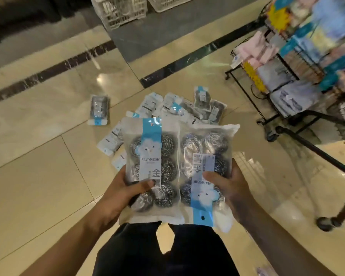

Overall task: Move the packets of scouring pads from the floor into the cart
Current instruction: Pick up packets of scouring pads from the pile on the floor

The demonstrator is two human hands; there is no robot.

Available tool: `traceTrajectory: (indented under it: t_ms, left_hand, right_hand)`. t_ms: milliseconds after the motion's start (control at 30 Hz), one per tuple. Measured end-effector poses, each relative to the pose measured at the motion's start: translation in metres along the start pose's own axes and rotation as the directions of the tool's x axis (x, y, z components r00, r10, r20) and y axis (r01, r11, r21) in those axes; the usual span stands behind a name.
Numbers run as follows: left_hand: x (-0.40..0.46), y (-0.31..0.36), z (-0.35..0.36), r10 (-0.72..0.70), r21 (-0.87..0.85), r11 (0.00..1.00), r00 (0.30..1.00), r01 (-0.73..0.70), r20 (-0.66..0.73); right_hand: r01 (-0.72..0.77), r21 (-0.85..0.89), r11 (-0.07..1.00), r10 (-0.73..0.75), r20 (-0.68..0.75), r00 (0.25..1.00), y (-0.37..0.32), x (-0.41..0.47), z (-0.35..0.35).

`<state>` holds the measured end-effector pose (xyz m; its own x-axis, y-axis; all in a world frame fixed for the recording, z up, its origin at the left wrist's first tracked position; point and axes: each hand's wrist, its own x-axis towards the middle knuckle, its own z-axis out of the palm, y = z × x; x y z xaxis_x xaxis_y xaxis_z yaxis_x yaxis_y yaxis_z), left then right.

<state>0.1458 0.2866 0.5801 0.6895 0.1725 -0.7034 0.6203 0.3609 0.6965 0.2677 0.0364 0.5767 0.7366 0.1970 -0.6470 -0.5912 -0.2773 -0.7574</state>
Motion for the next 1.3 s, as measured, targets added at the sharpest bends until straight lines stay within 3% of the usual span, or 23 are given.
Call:
traceTrajectory:
  t_ms: [200, 333, 667, 933, 1300]
  left_hand:
    - [-0.032, 0.044, 0.031, 0.132, 0.058, 0.989, 0.991, -0.133, 0.031]
    - [-0.037, 0.067, 0.040, 0.185, 0.064, 0.980, 0.982, -0.187, 0.034]
    - [-0.039, 0.117, 0.008, 0.226, 0.116, 0.959, 0.944, -0.259, 0.239]
    - [-0.013, 0.143, 0.008, 0.128, 0.332, 0.892, 0.875, -0.307, 0.467]
    - [-0.026, 0.105, 0.147, -0.020, 0.472, 0.826, 0.820, -0.309, 0.572]
  right_hand:
    - [0.104, 0.156, 0.982, -0.100, -0.034, 0.994, -0.048, -0.029, -0.031]
    - [0.092, 0.242, 0.966, -0.077, -0.071, 0.995, -0.059, -0.036, -0.039]
    - [0.222, 0.348, 0.911, -0.165, -0.187, 0.968, -0.074, -0.079, -0.006]
    - [0.247, 0.389, 0.888, -0.070, -0.415, 0.907, -0.059, -0.138, 0.012]
    - [0.332, 0.533, 0.778, 0.112, -0.639, 0.761, 0.008, -0.222, -0.072]
